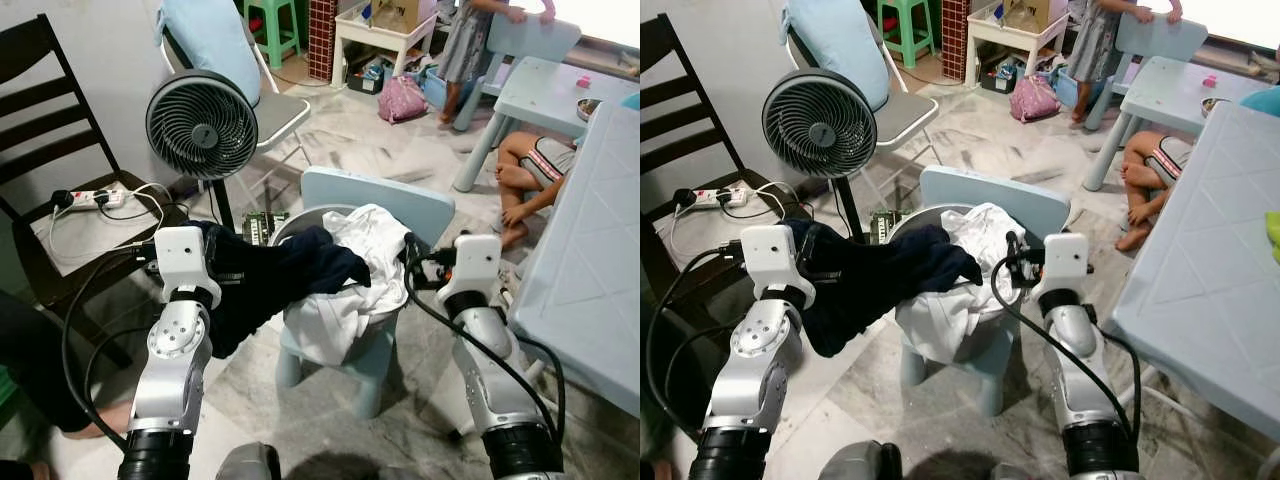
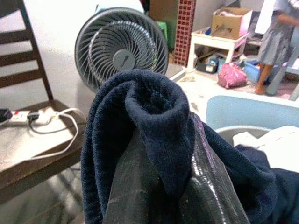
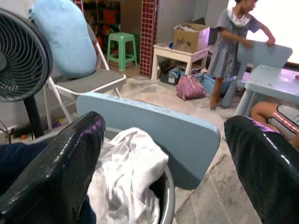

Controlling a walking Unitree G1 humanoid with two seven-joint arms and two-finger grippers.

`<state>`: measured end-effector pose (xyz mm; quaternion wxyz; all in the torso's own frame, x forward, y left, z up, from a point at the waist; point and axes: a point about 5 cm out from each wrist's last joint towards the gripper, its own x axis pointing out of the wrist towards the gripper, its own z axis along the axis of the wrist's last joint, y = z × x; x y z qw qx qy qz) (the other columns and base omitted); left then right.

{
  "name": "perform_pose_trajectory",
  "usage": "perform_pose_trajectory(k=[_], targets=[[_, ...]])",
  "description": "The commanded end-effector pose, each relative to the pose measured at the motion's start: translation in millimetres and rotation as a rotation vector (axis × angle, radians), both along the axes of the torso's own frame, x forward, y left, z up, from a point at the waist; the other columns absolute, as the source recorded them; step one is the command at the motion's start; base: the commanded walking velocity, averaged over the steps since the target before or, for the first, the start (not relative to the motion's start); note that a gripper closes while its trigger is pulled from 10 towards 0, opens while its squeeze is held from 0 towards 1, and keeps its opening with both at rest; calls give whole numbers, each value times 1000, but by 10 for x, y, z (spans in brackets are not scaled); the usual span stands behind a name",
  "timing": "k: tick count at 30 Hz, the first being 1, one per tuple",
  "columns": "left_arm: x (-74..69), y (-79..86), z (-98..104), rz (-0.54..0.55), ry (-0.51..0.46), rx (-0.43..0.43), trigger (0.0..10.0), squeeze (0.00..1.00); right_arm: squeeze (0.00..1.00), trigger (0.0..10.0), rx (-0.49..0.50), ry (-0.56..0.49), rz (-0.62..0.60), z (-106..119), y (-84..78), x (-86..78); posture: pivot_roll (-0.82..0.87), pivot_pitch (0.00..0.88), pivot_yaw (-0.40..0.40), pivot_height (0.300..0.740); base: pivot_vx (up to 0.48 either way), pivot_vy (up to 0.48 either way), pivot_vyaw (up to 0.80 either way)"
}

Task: Hang hanger

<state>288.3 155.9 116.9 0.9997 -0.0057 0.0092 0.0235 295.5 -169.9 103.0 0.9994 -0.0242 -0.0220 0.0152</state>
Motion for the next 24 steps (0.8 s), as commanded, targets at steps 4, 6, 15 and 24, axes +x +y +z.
perform_pose_trajectory(k=[4, 6, 15, 24], targets=[[-43, -67, 65, -53, -3, -20, 10000, 0, 0, 10000, 39, 5, -7, 29, -28, 33, 19, 0, 26, 740, 0, 0, 0], [-44, -93, 78, -58, 5, -27, 10000, 0, 0, 10000, 36, 16, -8, 28, -22, 46, 17, 7, 25, 740, 0, 152, -400], [-59, -132, 122, -68, 7, -35, 10000, 0, 0, 10000, 27, 21, 5, 9, -18, 11, 14, 15, 21, 740, 0, 311, -800], [-44, -155, 168, -80, 6, -43, 10000, 0, 0, 10000, 13, 19, 18, 16, -1, 13, 13, 22, 20, 740, 0, 338, -783]])
